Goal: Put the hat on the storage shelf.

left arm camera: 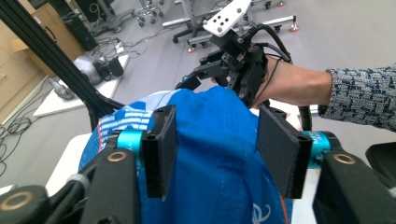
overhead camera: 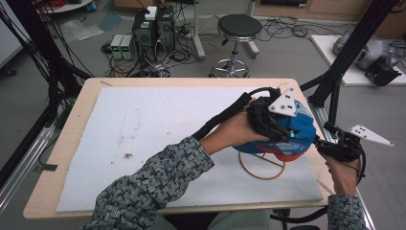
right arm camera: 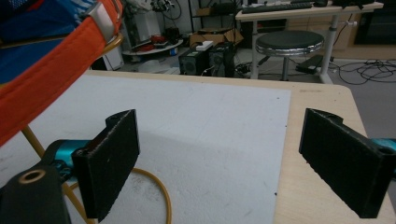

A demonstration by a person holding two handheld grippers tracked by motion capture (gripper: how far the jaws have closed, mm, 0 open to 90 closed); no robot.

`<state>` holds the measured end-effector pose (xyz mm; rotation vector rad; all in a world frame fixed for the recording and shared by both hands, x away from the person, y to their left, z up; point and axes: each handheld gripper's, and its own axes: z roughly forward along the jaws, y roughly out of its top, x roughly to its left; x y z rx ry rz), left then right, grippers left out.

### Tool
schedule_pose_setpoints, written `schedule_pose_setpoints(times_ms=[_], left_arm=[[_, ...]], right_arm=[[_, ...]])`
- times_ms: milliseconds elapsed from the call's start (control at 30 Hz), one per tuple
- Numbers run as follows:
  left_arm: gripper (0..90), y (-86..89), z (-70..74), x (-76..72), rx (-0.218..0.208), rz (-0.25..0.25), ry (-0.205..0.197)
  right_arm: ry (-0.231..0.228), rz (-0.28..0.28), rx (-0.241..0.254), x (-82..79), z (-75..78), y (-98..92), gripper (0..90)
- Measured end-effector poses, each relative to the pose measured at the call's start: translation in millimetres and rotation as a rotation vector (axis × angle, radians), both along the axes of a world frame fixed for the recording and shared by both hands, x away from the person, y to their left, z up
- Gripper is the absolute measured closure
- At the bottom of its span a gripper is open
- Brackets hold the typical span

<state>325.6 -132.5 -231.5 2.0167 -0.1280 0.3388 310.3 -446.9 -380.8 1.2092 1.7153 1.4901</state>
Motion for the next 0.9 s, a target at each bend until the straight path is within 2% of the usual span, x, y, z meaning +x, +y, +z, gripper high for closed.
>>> schedule_pose_setpoints(times_ms=[300,433,500,533,567,767,833,900], left_arm=[[42.7,18.3,6.2,6.4,-0.030,0.054,-0.009],[41.8,36.9,11.8,10.2,-0.056,0.091,-0.019],[41.6,40.1,12.3,11.0,-0.061,0.096,-0.019],[41.2,50.4,14.2,13.4,-0.075,0.119,-0.022],[40.9,50.4,14.2,13.4,-0.075,0.119,-0.022],[40.3,83.8,17.1,21.1,-0.114,0.195,-0.024],[40.1,102.8,18.1,24.0,-0.133,0.238,-0.024],[40.0,108.9,17.7,24.5,-0.145,0.252,-0.017]], right_arm=[[0.003,-0.002,-0.003,0.9,-2.3,-1.5,11.5],[0.006,-0.002,-0.002,1.7,-3.1,-0.7,11.5],[0.008,-0.002,-0.005,1.7,-2.9,-0.5,11.4],[0.008,0.000,-0.004,2.2,-3.2,0.0,11.5],[0.008,0.000,-0.004,2.2,-3.2,0.0,11.5],[0.010,-0.003,-0.006,3.2,-3.4,0.3,11.4],[0.009,0.002,-0.009,3.9,-3.8,0.6,11.5],[0.015,-0.002,-0.002,4.0,-3.9,1.5,11.5]])
